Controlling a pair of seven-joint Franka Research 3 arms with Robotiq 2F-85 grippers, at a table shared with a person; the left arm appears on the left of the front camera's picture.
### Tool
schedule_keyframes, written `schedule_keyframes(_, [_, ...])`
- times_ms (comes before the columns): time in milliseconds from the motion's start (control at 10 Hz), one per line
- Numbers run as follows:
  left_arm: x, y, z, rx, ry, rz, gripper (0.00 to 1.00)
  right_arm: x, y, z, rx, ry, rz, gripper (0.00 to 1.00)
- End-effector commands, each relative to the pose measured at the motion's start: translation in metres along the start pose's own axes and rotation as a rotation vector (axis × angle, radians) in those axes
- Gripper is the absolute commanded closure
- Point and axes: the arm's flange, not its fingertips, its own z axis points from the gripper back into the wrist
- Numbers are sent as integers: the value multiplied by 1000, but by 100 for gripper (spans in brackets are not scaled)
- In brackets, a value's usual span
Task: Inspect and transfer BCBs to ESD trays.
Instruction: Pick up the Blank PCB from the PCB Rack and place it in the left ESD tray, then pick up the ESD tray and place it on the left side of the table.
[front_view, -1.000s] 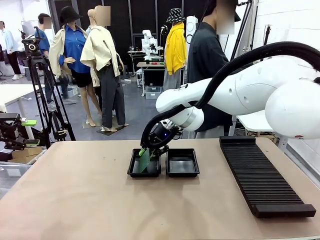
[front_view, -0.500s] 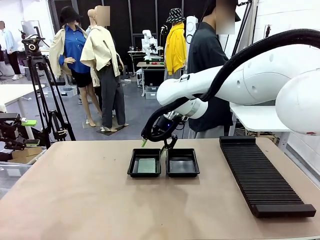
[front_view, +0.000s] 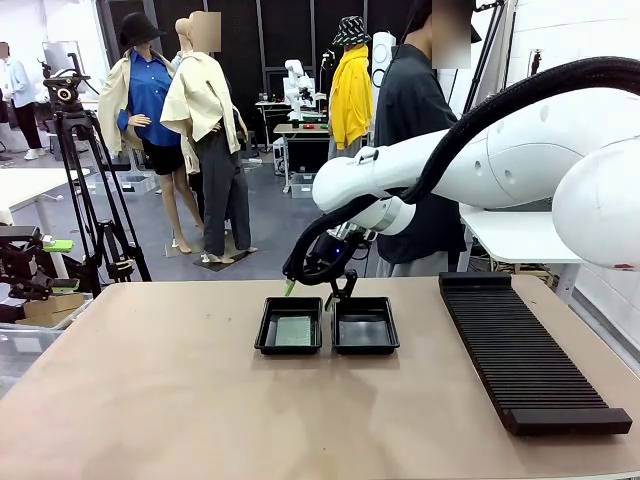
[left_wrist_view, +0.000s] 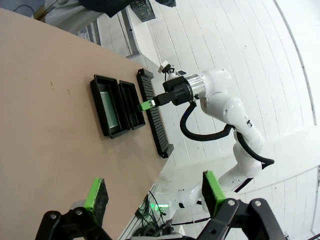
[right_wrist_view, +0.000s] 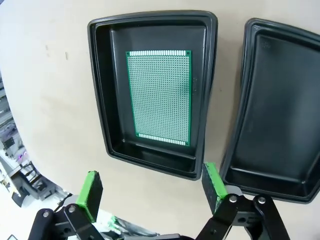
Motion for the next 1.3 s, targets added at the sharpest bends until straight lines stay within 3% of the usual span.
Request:
schedule_keyframes(0, [1,-3,2,7,-9,13,0,1,0,1,8,-9,-4,0])
schedule_keyframes(1200, [1,-3,2,7,-9,13,0,0,0,0,0,0,0,0])
